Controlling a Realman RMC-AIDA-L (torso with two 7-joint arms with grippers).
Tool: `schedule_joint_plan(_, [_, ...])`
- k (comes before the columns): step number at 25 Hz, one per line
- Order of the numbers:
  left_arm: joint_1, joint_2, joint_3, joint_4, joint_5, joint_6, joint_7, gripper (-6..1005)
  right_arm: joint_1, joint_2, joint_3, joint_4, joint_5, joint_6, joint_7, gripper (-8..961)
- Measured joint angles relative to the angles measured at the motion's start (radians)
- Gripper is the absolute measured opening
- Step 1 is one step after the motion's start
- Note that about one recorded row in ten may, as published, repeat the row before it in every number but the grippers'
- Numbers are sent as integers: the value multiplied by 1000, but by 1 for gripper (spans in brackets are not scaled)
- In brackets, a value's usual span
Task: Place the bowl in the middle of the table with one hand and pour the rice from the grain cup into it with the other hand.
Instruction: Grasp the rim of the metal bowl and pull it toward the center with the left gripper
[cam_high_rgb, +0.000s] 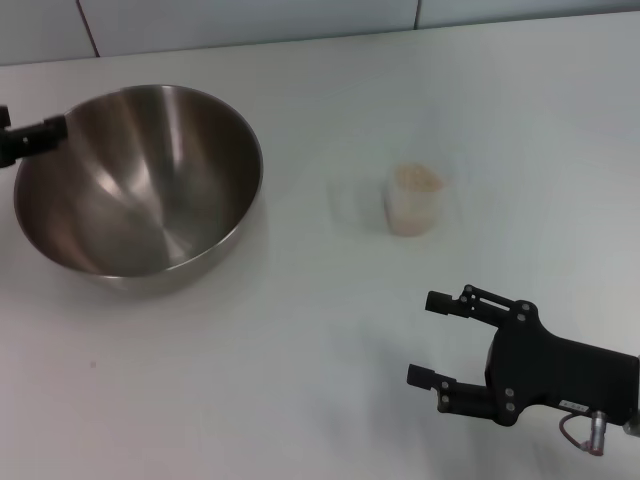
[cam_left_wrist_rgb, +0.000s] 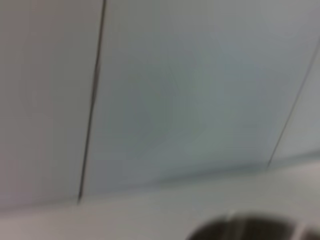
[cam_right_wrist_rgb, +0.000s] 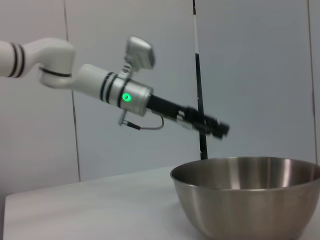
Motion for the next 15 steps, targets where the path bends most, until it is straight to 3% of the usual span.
schedule_joint_plan(4, [-61, -12, -26, -20, 186, -5, -72, 851, 6, 0, 0, 0, 0, -1, 0, 753])
schedule_joint_plan(15, [-121, -18, -42, -96, 309, -42, -87, 851, 8, 3, 0, -10, -3, 0, 0, 744])
